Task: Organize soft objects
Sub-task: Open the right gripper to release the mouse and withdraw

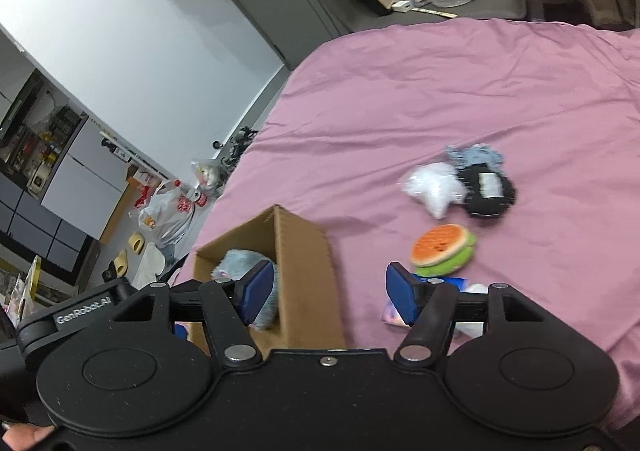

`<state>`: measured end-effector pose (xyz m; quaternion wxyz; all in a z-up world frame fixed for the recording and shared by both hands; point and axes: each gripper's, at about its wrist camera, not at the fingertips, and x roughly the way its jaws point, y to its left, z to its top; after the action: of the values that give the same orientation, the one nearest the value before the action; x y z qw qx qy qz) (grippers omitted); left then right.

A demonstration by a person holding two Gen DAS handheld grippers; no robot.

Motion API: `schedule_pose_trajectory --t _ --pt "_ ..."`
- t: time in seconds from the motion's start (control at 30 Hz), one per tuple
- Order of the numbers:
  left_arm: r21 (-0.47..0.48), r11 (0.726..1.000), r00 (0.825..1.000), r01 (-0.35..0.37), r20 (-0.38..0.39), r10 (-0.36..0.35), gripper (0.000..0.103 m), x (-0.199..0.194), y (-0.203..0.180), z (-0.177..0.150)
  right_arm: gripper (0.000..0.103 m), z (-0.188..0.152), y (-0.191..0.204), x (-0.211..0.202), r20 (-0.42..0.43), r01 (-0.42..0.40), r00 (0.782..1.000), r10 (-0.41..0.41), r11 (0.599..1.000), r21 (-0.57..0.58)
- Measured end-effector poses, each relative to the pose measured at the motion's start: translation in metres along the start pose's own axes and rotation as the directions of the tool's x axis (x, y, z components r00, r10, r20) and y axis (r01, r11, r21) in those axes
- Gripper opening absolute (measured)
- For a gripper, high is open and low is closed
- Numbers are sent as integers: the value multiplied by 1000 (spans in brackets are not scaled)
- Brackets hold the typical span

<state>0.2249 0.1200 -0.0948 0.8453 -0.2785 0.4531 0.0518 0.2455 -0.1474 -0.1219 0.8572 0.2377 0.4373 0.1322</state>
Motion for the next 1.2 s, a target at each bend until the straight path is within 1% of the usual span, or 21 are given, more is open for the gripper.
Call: schedule_pose_trajectory --t 0.27,0.53,0.7,0.93,0.97,1.03,1.2 --pt "45 999 1000 11 -8 -11 67 0 -26 -19 62 -6 -38 -5 -13 24 1000 -24 999 27" --pt "102 994 1000 28 -10 -28 67 7 -57 -38 62 -15 -78 10 -36 28 999 -25 996 84" --pt "124 992 999 35 -2 -35 67 12 -70 -49 62 -22 -102 32 -95 33 995 -17 985 170" --pt "143 989 999 27 -21 -25 67 29 -86 -60 61 -23 -118 60 -165 71 986 -37 976 206" --pt "143 989 1000 25 -22 -22 66 31 -88 -61 57 -24 -121 64 -178 78 983 -39 974 213" --pt "145 989 1000 21 -22 -18 65 34 -91 -62 48 -25 -126 70 -193 63 981 -18 971 230" --pt "157 987 1000 21 -13 -19 64 41 -103 -62 46 -20 -125 61 -140 44 990 -15 978 205"
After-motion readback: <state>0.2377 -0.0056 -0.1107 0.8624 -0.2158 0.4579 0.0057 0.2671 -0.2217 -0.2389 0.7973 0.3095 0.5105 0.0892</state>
